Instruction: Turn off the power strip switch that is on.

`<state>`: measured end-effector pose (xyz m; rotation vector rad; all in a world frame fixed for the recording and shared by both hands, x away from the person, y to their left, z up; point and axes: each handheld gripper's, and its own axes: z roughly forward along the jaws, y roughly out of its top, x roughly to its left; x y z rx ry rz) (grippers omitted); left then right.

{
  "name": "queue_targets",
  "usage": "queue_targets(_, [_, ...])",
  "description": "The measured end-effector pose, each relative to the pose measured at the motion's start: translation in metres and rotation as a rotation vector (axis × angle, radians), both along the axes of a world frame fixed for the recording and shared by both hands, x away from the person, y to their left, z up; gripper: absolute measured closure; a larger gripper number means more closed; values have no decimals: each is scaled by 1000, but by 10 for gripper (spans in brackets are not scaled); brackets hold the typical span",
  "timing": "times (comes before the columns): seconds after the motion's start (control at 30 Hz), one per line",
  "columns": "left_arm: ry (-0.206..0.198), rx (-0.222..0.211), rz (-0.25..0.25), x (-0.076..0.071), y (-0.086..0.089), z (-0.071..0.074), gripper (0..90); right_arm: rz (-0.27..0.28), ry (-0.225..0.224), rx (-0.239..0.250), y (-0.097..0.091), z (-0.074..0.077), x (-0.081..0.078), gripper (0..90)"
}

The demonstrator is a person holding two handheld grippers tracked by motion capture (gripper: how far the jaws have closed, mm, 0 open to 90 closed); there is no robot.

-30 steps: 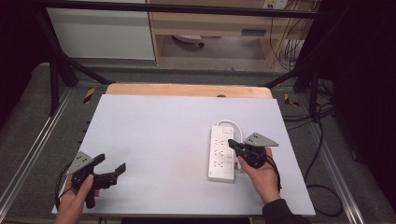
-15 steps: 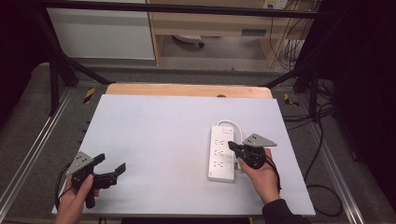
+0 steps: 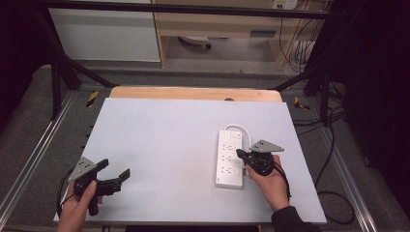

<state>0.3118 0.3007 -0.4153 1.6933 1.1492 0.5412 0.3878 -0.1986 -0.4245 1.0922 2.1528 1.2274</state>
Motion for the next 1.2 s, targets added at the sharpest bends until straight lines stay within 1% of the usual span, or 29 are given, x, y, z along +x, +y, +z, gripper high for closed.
queue_targets(0.9, [-2,-3,0,0,0,0,58,13,71,-34,1,-8,0,900])
queue_targets(1.2, [-2,-4,0,0,0,0,58,10,89,-34,1,-9,-1,900])
